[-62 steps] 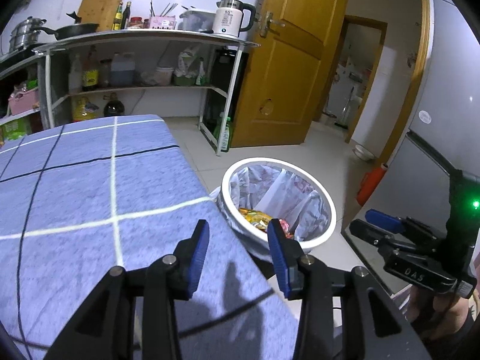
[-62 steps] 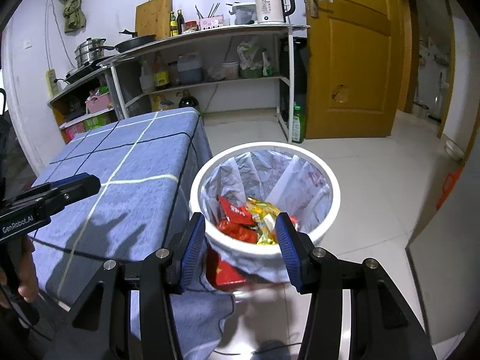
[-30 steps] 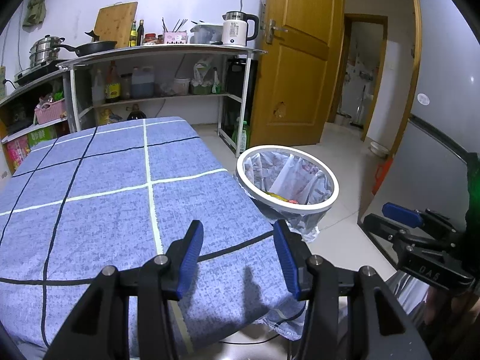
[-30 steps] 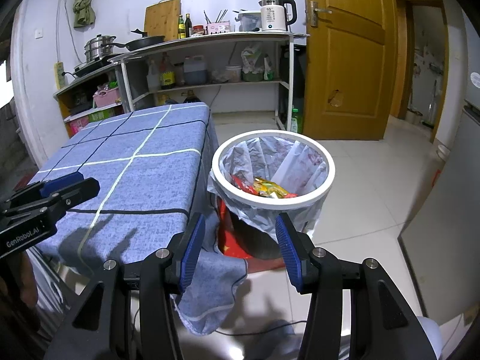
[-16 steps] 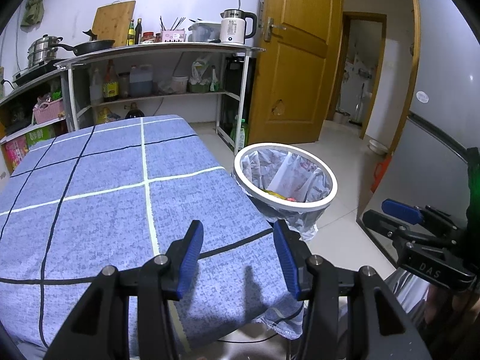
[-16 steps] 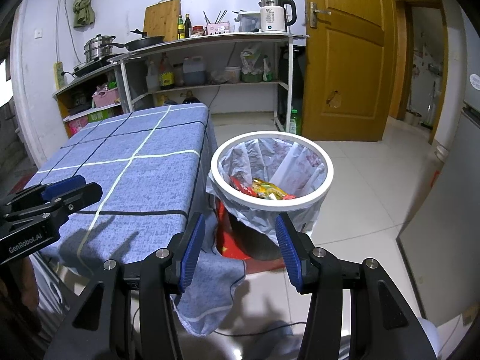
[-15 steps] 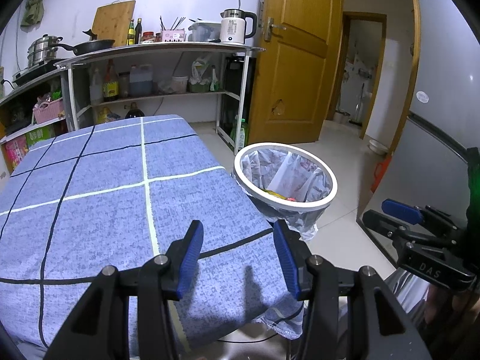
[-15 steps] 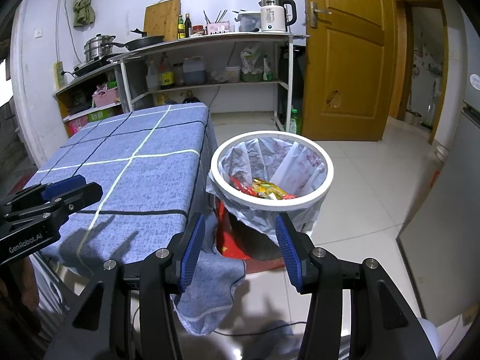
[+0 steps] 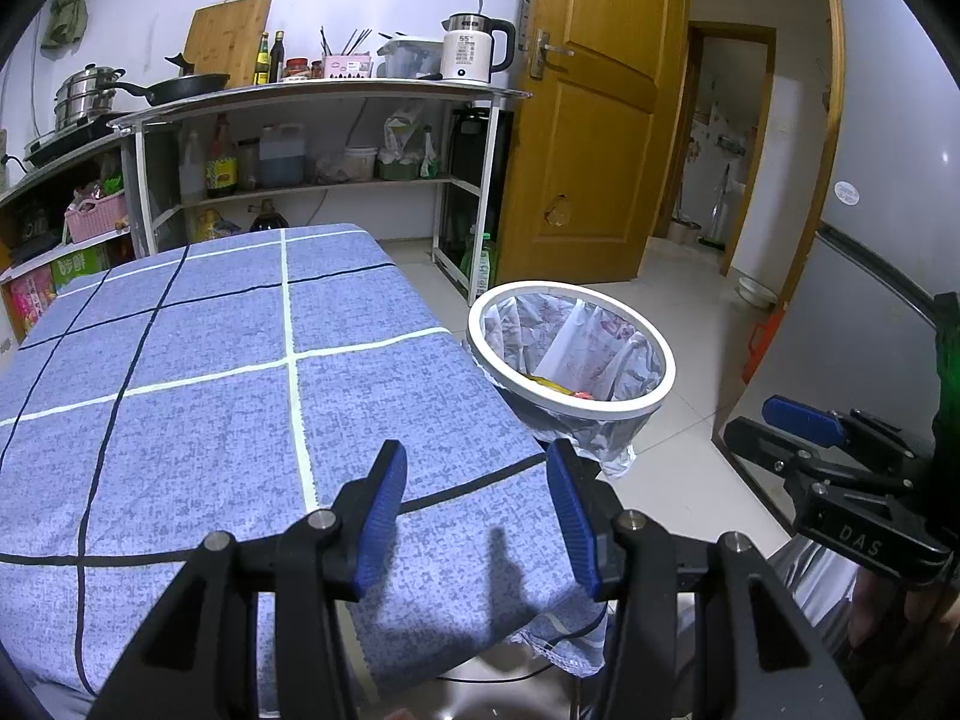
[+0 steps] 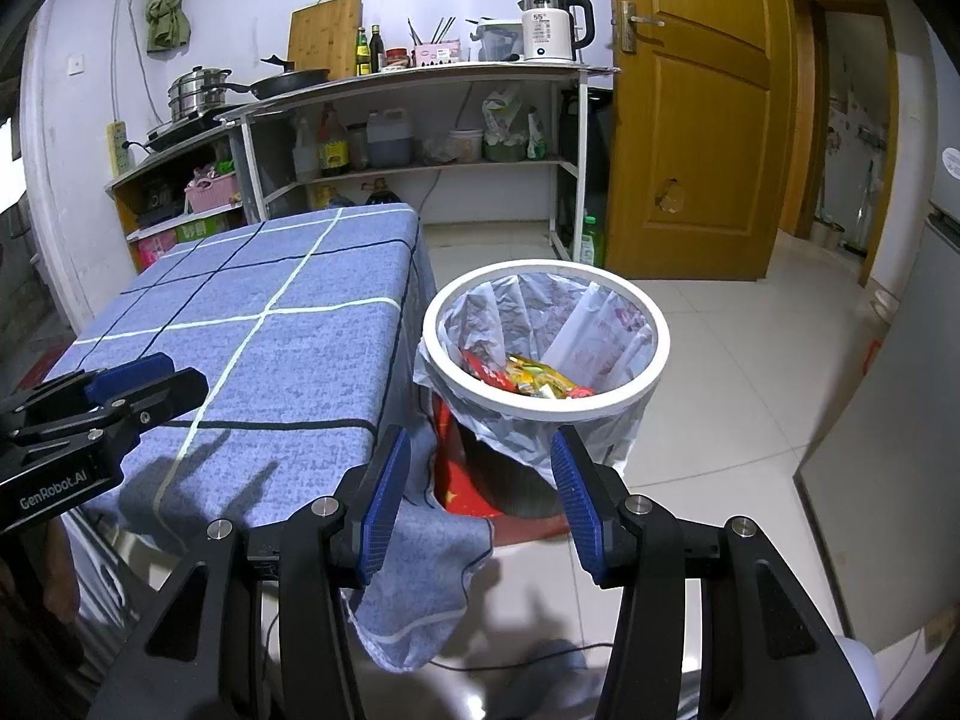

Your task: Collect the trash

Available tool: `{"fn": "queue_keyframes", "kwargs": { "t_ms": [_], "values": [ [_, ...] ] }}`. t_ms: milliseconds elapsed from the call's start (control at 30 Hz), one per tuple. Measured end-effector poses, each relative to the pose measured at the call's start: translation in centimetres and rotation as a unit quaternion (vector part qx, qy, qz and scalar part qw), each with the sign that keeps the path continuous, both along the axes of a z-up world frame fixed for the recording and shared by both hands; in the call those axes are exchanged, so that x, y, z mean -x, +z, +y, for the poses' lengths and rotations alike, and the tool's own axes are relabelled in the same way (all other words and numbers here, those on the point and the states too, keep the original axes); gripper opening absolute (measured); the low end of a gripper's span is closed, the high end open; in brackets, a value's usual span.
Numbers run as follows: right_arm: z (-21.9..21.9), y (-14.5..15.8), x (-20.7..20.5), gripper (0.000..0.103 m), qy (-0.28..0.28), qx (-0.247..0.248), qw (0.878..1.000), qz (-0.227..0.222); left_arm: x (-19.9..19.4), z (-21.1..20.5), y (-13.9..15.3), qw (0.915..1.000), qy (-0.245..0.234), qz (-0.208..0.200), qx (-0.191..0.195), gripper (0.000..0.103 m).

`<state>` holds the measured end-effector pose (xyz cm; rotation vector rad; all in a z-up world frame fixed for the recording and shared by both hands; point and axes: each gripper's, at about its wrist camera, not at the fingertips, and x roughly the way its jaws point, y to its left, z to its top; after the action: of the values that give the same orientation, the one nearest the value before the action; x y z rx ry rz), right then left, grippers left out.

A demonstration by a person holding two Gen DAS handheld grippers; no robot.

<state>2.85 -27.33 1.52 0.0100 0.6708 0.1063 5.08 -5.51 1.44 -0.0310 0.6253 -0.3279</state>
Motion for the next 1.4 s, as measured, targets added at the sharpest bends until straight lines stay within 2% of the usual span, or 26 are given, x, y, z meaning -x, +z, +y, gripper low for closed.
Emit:
{"fn": "queue_keyframes", "kwargs": {
  "t_ms": [1133,1400],
  "values": [
    [0.23,0.14,-0.15,0.050,0.002,0.000,1.000,0.000,-0.03,-0.06,-0.10,1.0000,-0.004,0.008,0.002,0.051],
    [0.23,0.09,-0.12,0.050,0.002,0.000,1.000,0.001,0.01,-0.18,-0.06,0.9999,0.003,0.001,-0.010,0.051]
  ]
}}
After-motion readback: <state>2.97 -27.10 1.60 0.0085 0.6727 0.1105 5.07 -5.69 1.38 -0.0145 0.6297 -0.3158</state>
